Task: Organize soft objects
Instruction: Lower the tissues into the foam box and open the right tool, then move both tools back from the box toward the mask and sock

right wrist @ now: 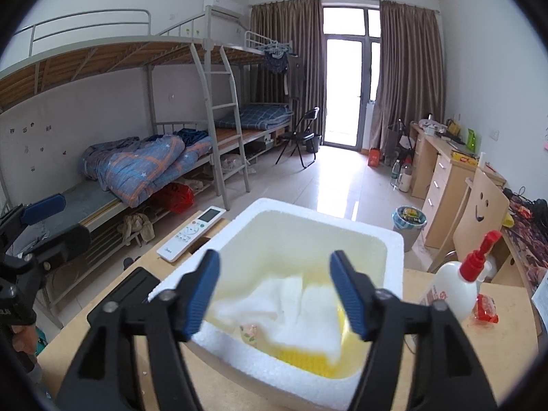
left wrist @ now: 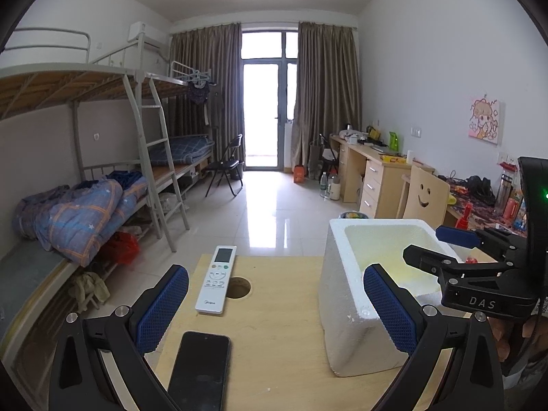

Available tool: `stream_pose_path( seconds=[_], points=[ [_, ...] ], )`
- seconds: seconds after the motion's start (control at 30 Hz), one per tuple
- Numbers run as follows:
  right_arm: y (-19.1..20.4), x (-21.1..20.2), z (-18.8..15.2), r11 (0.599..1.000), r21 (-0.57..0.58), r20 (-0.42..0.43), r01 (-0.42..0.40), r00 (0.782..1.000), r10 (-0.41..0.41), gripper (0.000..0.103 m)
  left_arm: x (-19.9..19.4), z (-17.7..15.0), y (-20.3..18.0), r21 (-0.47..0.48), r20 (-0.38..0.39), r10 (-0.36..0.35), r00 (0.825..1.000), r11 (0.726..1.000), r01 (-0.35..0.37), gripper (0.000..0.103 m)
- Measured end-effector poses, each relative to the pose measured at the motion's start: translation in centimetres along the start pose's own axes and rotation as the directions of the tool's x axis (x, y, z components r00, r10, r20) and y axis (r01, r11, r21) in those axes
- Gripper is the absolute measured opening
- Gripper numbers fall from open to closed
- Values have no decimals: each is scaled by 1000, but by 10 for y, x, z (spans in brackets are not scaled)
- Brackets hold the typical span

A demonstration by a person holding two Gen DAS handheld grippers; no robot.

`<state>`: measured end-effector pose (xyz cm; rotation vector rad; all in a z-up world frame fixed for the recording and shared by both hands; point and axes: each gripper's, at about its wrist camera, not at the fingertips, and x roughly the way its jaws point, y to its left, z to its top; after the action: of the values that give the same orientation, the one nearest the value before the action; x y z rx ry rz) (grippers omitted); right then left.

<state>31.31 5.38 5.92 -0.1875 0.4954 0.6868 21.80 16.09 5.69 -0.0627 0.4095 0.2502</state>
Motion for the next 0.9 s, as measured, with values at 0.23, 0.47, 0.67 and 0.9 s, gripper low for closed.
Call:
stream_pose_path(
  seconds=[0.23,0.47,0.67,0.9],
  points=[
    [-1,-7,1,1000,10,8,7,1000,-7,92,-1,-1,-3,4,0,-12,1000,1000,12,102],
    [1,-23,-1,1000,2,34,25,999,-25,100,-9,-2,-8,13,5,-18,1000,1000,18,102],
    [5,-39,-6,999,3,52,40,998,-40,100,-23,-4,-21,33,15,-37,999,999,36,102],
    [9,-67,-10,999,3,88,54,995,-54,100,-48,-6,-26,32,41,-47,998,998,45,102]
  ],
)
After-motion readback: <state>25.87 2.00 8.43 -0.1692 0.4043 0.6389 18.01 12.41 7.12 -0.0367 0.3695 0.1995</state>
